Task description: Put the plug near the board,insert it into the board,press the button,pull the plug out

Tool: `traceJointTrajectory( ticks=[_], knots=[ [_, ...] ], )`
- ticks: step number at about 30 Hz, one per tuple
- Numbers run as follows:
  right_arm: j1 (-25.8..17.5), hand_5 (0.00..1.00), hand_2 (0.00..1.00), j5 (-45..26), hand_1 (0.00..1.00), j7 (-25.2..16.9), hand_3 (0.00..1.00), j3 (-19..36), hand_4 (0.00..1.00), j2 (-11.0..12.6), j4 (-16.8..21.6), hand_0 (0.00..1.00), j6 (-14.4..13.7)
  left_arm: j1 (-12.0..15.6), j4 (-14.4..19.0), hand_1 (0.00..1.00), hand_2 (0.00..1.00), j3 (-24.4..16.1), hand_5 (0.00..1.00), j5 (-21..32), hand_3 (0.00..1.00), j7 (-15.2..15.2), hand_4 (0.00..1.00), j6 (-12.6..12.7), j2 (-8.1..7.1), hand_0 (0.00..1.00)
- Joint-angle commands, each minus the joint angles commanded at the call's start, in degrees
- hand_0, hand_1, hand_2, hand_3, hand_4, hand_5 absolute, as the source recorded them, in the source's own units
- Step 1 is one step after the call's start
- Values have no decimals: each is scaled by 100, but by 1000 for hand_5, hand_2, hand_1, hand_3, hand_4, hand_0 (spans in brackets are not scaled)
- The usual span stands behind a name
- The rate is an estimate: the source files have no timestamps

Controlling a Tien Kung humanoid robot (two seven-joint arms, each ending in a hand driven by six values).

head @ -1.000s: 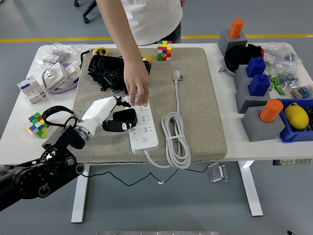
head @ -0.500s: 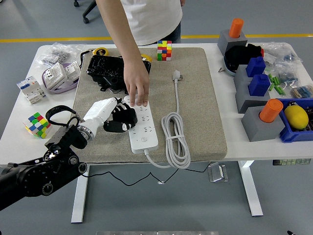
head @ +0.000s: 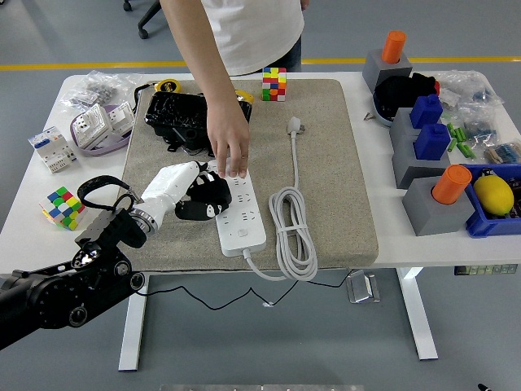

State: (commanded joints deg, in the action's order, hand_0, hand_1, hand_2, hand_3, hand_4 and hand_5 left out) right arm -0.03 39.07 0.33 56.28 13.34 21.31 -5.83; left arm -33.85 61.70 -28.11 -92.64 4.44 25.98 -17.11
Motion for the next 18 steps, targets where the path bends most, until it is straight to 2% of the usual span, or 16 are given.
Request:
traceJointTrajectory(
  ticks=[8,18],
  knots=[
    [5,505,667,4,645,-2,560,4,953,-1,3,600,2,121,97,383,380,-273,62,-15,516,-362,655,161,-123,335],
    [-8,505,667,8,645,1,561,10,953,-5,0,600,3,224,-512,385,398,-473,83,279,517,-453,668,154,-276,347]
  ],
)
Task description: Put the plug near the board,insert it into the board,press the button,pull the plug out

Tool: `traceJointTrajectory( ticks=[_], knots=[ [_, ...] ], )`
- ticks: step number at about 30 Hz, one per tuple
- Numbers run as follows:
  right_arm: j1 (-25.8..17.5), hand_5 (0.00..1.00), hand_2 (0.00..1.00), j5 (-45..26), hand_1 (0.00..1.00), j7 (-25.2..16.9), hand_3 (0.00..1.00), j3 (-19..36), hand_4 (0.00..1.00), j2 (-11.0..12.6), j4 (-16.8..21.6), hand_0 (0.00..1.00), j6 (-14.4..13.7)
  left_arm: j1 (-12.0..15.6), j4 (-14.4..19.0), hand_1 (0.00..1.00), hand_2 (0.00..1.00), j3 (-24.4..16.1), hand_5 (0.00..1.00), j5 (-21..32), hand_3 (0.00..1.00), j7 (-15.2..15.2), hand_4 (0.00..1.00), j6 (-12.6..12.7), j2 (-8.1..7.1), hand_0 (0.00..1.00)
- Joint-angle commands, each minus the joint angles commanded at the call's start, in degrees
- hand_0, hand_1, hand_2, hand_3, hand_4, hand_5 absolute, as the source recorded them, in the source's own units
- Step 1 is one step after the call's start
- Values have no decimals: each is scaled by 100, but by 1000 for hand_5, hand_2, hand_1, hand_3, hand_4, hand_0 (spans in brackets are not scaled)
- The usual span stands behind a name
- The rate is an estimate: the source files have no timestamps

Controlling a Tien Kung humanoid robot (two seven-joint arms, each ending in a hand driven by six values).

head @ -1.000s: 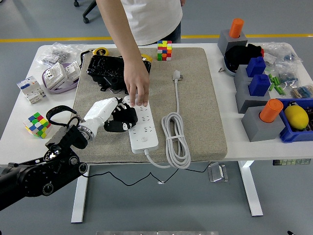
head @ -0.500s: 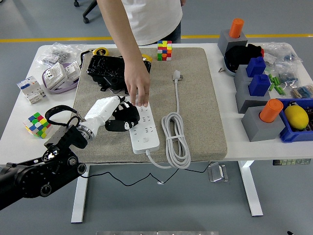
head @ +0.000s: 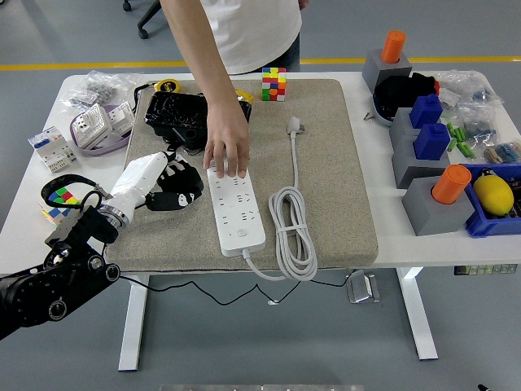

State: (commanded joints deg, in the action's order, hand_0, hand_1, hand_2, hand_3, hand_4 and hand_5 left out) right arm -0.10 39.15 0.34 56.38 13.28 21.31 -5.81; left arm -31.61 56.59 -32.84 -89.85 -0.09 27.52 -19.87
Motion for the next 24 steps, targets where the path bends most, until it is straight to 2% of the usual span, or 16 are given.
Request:
traceJointTrajectory(
  ticks=[1,2,7,8,13,14,24],
  knots=[
    [-3,505,667,-1,645,-1,561,-1,953,-1,2,600,0,5,-75,385,398,-6,83,40,517,-19,668,8,-1,347],
    [-5,504,667,-1,645,0,560,-3,953,-1,2,601,1,9,-120,462,491,-10,106,60,542,-21,689,8,-1,397],
    [2,504,667,0,645,-1,560,-10,953,1,6,601,1,42,-189,462,491,-29,106,116,542,-43,689,-15,11,397],
    [4,503,667,-2,645,-3,561,-4,953,-1,9,601,0,47,-187,554,552,-30,152,130,570,-58,772,-15,22,532],
    [3,503,667,-4,645,-1,561,0,953,-5,5,601,0,40,-206,554,552,0,152,169,570,-69,772,-5,55,532],
    [3,503,667,-4,645,0,560,0,953,-5,4,601,1,40,-210,593,553,5,249,168,567,-64,889,-6,59,541],
    [-9,503,667,4,645,2,560,8,953,-11,3,601,0,67,-218,600,556,-5,252,206,573,-29,898,-84,59,543]
  ],
)
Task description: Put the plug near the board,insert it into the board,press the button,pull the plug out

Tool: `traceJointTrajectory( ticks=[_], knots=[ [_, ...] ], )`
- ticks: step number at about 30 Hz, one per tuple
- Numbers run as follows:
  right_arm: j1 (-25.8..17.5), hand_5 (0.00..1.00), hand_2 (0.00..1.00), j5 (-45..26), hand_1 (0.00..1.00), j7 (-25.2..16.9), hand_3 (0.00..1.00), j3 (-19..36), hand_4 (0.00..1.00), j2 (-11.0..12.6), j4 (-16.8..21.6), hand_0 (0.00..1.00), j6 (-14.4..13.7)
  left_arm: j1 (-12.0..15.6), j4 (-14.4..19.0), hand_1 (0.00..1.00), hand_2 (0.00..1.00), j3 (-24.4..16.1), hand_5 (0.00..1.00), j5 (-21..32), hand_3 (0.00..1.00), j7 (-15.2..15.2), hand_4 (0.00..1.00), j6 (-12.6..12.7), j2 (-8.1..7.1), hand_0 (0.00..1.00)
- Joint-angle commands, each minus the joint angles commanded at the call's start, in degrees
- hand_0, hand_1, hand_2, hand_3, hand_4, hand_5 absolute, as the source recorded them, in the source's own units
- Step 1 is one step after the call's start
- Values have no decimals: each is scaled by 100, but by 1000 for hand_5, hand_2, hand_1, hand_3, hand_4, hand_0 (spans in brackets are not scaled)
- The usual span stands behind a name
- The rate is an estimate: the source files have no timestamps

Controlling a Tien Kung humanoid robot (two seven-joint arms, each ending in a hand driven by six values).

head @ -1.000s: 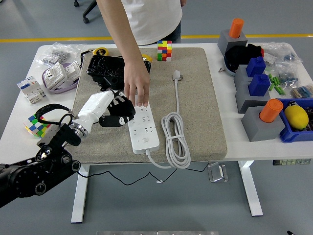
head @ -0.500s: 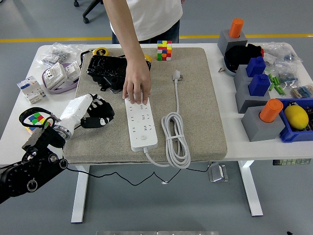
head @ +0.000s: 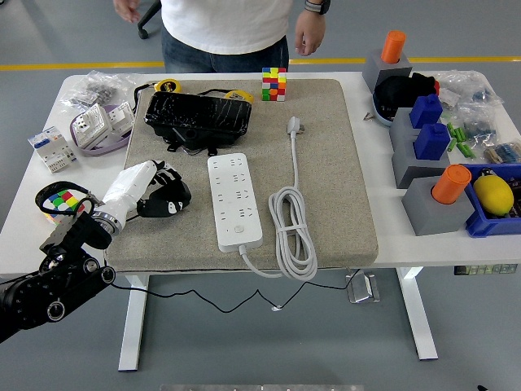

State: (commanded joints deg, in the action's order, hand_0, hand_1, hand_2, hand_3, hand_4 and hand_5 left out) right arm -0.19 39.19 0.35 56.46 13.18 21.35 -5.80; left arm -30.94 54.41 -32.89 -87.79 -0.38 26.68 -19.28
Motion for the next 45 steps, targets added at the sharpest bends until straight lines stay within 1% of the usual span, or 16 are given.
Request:
traceJointTrajectory(
  ticks=[1,2,7,8,13,14,15,19,20,24,25,26,29,38,44,45],
  knots=[
    [0,503,667,1,645,1,560,0,953,-1,-1,601,1,5,1,600,556,-10,252,4,573,-8,898,-9,-3,543],
    [-3,502,667,3,646,0,560,2,953,-1,2,600,1,19,13,685,697,-36,399,15,688,-47,998,13,-9,609],
    [6,502,667,6,646,0,560,10,953,-1,2,600,1,91,171,685,697,-284,399,34,688,-184,998,56,-37,609],
    [7,502,667,6,647,-1,560,11,953,0,3,601,1,121,247,807,855,-368,539,52,852,-221,998,69,-46,719],
    [9,502,667,10,647,1,560,15,953,5,-3,601,0,380,774,807,855,-955,539,336,852,-501,998,144,-72,719],
    [8,502,667,11,647,2,561,15,953,6,-6,601,0,433,874,738,763,-1086,601,413,777,-554,998,149,-65,663],
    [7,502,667,10,647,2,561,14,953,7,-8,601,-1,482,957,738,763,-1206,601,502,777,-630,998,172,-57,663],
    [14,502,667,-4,647,5,561,-28,953,6,-19,601,0,705,1234,738,763,-1669,601,1264,777,-1023,998,293,-6,663],
    [18,502,667,-8,646,5,560,-42,953,5,-21,601,1,745,1264,638,646,-1754,519,1445,638,-1058,888,298,8,555],
    [42,502,667,-20,646,0,560,-93,953,-1,-21,601,-1,958,1273,638,646,-2168,519,2273,638,-1193,888,282,115,555],
    [50,502,667,-23,646,-1,560,-100,953,-1,-20,601,-2,997,1257,638,646,-2237,519,2487,638,-1224,888,281,134,555],
    [67,503,667,-21,648,0,560,-106,952,1,-21,600,-4,1037,1236,621,625,-2306,528,2683,621,-1245,878,269,149,519],
    [96,503,667,-26,648,-1,560,-104,952,3,-24,600,-8,1105,1198,621,625,-2391,528,3114,621,-1284,878,234,156,519],
    [145,504,666,-35,646,10,559,-158,951,1,-57,602,-6,1144,1208,613,621,-2543,531,3190,618,-1240,886,171,84,515],
    [157,505,667,-34,647,-34,559,-155,950,-11,-47,602,-37,1171,1238,602,620,-2580,517,3171,612,-1200,865,143,48,515],
    [149,507,667,-35,646,-39,558,-157,949,-14,-46,601,-40,1173,1246,599,619,-2577,504,3181,607,-1202,843,138,44,514]
  ],
)
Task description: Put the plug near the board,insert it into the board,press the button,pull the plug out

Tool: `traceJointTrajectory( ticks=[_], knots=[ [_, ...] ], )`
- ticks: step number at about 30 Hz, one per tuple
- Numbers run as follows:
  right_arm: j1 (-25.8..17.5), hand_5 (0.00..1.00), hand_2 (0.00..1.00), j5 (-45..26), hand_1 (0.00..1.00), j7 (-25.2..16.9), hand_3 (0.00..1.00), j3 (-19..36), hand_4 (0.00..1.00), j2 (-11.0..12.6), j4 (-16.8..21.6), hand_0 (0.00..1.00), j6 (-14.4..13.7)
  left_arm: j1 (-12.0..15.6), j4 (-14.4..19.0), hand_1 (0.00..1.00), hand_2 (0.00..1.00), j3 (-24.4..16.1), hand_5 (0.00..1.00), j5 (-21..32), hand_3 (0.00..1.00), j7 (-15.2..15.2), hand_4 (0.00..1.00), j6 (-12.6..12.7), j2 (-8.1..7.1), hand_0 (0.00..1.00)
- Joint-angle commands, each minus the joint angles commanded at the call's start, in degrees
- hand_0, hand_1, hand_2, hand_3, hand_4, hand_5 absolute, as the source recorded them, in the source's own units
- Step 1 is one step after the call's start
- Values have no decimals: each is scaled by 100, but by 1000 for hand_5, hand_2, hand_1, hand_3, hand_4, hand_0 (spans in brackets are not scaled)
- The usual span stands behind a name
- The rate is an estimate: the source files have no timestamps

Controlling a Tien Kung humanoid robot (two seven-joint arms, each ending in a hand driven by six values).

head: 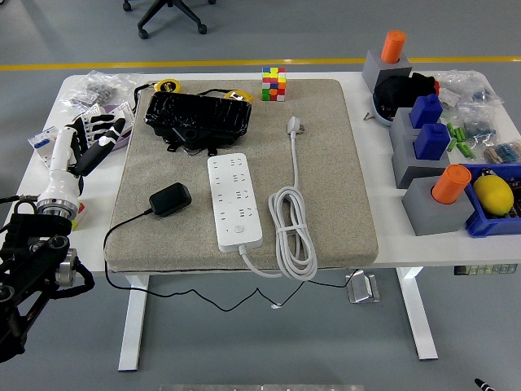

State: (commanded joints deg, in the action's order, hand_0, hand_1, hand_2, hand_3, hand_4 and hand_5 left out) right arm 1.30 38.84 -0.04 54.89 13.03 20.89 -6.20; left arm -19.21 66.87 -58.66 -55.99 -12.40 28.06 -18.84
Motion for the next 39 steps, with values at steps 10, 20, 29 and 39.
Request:
traceJointTrajectory(
  ticks=[10,20,29,39],
  knots=[
    [-12,507,666,8,645,23,558,-4,948,-2,-11,600,8,68,85,598,618,-62,503,3,607,89,840,-64,-41,512],
    [-76,507,666,45,645,27,557,101,946,-76,-29,602,10,189,137,594,620,-252,513,-44,613,217,833,-148,-9,508],
    [-61,506,666,70,645,54,557,154,944,-106,-40,602,25,191,198,588,619,-387,513,-14,611,165,830,-138,-4,499],
    [-35,505,667,78,648,67,558,165,942,-100,-28,602,30,190,226,588,619,-485,515,-42,611,212,826,-151,3,498]
  ],
)
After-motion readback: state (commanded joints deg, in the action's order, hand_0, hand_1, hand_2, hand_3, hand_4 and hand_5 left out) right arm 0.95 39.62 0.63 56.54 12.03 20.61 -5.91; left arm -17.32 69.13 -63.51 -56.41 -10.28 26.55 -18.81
